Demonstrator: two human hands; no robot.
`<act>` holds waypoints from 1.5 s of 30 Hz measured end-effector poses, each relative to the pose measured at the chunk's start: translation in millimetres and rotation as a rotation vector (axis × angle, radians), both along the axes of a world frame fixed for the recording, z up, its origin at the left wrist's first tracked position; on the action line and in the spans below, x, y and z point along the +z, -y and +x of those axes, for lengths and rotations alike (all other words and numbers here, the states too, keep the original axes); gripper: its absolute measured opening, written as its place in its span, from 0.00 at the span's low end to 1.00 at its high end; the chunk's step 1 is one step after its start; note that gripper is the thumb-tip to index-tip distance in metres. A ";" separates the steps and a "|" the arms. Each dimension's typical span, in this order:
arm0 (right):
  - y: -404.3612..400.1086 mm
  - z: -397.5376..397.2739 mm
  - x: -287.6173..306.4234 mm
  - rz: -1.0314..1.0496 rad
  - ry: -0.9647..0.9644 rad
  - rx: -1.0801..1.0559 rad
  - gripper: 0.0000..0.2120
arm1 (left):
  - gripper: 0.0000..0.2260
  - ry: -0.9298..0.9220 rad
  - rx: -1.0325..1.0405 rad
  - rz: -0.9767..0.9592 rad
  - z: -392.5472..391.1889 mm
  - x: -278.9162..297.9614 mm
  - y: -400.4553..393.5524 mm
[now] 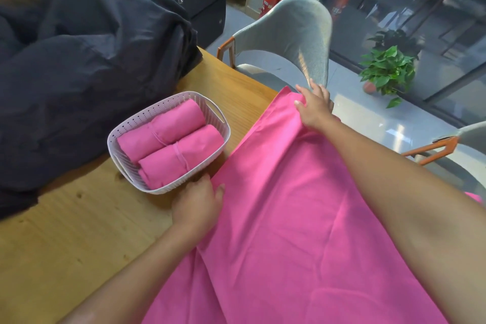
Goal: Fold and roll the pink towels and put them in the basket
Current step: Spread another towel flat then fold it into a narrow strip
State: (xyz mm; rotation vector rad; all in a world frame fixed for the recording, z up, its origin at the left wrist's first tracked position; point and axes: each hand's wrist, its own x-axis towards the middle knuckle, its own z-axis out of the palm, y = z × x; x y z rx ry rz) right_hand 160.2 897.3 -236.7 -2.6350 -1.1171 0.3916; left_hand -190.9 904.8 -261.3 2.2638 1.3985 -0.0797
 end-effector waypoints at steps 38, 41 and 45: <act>366.7 -408.4 34.5 0.028 -0.328 0.244 0.20 | 0.19 -0.004 -0.231 0.074 -213.0 15.4 304.5; 390.6 -422.9 36.4 0.019 -0.298 0.265 0.23 | 0.16 0.136 -0.159 0.060 -203.5 14.3 309.7; 411.1 -429.0 32.3 -0.056 -0.271 0.255 0.26 | 0.19 0.272 0.103 -0.085 -172.6 20.6 309.8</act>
